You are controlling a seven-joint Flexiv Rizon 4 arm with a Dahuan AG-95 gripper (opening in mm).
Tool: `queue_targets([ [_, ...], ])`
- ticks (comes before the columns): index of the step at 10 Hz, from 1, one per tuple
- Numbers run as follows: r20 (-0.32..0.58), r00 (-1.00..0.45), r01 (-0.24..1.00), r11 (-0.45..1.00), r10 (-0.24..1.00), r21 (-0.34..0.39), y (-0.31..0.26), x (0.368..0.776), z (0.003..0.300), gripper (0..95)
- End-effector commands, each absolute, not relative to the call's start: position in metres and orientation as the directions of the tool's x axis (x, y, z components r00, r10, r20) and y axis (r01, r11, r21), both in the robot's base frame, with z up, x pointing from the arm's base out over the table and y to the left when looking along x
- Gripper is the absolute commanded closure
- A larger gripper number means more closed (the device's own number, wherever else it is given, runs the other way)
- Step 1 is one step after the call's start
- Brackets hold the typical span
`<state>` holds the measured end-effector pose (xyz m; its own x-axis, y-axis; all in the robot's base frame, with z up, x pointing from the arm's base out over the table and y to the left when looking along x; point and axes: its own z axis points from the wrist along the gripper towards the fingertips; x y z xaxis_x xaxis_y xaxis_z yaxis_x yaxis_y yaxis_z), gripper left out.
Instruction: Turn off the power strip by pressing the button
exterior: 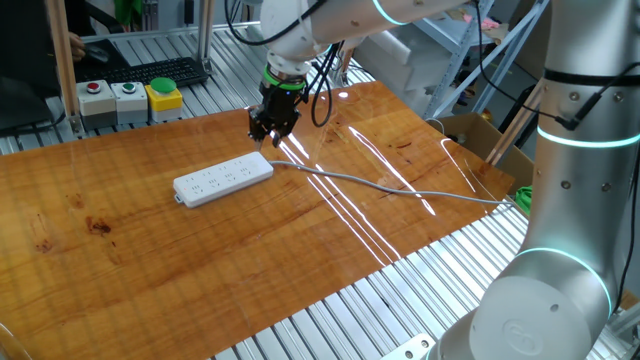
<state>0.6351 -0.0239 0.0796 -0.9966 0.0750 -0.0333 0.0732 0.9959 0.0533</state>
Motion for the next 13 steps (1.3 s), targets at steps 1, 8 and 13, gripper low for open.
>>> queue_targets([
  [1,-0.036,-0.996,0.075,0.996,0.076,0.049,-0.0242,0.6370,0.0803,57.0],
  [8,-0.030,-0.994,0.107,0.994,0.107,0.018,-0.0242,0.6370,0.0803,57.0],
  [13,-0.007,-0.992,0.122,0.991,0.123,0.046,-0.0242,0.6370,0.0803,57.0],
])
